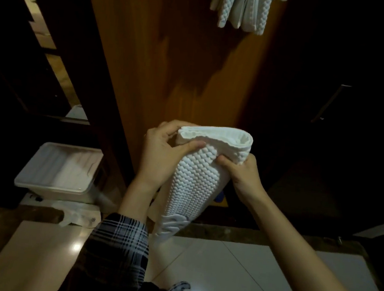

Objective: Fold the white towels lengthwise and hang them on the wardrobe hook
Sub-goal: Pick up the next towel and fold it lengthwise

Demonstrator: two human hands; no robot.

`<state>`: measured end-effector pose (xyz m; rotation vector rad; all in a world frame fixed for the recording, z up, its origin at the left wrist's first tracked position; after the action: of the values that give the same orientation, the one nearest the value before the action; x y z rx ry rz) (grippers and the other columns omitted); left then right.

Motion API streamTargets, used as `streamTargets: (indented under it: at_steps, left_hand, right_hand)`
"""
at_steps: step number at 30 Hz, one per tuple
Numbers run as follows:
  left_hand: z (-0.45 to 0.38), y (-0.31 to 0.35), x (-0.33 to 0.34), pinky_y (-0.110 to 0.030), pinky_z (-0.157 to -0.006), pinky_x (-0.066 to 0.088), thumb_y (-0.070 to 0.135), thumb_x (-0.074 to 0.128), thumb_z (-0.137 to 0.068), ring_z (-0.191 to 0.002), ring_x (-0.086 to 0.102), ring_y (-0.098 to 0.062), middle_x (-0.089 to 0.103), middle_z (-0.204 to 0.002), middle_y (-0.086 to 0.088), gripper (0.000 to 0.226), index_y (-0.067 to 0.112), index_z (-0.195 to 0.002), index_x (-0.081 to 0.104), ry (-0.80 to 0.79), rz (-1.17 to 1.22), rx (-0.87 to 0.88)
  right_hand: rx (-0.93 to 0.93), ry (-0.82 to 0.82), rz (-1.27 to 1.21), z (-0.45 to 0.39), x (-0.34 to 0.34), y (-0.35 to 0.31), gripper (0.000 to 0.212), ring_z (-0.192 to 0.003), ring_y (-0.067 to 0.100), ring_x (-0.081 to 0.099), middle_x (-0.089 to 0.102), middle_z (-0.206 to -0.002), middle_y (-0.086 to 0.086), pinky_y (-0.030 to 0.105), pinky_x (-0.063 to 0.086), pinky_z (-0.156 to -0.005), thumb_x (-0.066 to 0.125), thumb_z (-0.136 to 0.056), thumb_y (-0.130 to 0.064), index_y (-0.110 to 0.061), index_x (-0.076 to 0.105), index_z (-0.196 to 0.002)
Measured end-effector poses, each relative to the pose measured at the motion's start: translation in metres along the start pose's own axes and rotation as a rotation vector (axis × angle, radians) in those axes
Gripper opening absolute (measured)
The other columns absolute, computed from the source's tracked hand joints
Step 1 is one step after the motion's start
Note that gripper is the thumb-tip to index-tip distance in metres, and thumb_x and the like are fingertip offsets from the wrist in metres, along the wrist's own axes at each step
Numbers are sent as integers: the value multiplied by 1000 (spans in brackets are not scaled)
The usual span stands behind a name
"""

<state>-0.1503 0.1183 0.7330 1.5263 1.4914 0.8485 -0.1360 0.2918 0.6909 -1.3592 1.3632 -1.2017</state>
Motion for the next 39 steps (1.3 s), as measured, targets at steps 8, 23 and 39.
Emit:
streamTargets:
  at_steps: [8, 23, 39]
  left_hand:
    - [-33, -7, -23, -14, -62, 52, 54, 87, -38, -77, 69, 0, 73, -79, 17, 44, 33, -75, 77, -155, 318, -245]
    - [-78, -5, 12, -32, -72, 57, 18, 68, -73, -92, 70, -22, 74, -97, -5, 25, 16, -97, 69, -425, 396, -373]
    - [-150, 94, 9, -33, -72, 58, 13, 55, -92, -94, 69, -22, 73, -99, -6, 15, 12, -104, 65, -316, 449, -156]
  right_hand:
    - [-141, -6, -129, -31, 35, -56, 16, -84, 14, 71, 75, -88, -3, 22, 54, -70, 73, -72, -13, -21, 72, -86]
    - [-318, 313, -305, -120, 26, -181, 9, -72, 11, 71, 74, -71, -2, 19, 55, -64, 75, -77, -4, -7, 71, -84]
    - [189, -310, -162, -105, -9, -149, 32, -105, 23, 66, 69, -113, 6, 35, 55, -86, 70, -74, -31, -20, 73, -103]
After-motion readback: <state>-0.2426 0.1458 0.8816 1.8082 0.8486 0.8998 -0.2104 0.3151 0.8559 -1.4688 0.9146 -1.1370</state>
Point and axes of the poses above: each hand's wrist, its own z-axis away from the middle knuckle, its own x-axis out of the palm, y = z × x, the point moved 1 cm from there along -z, towards the middle knuckle
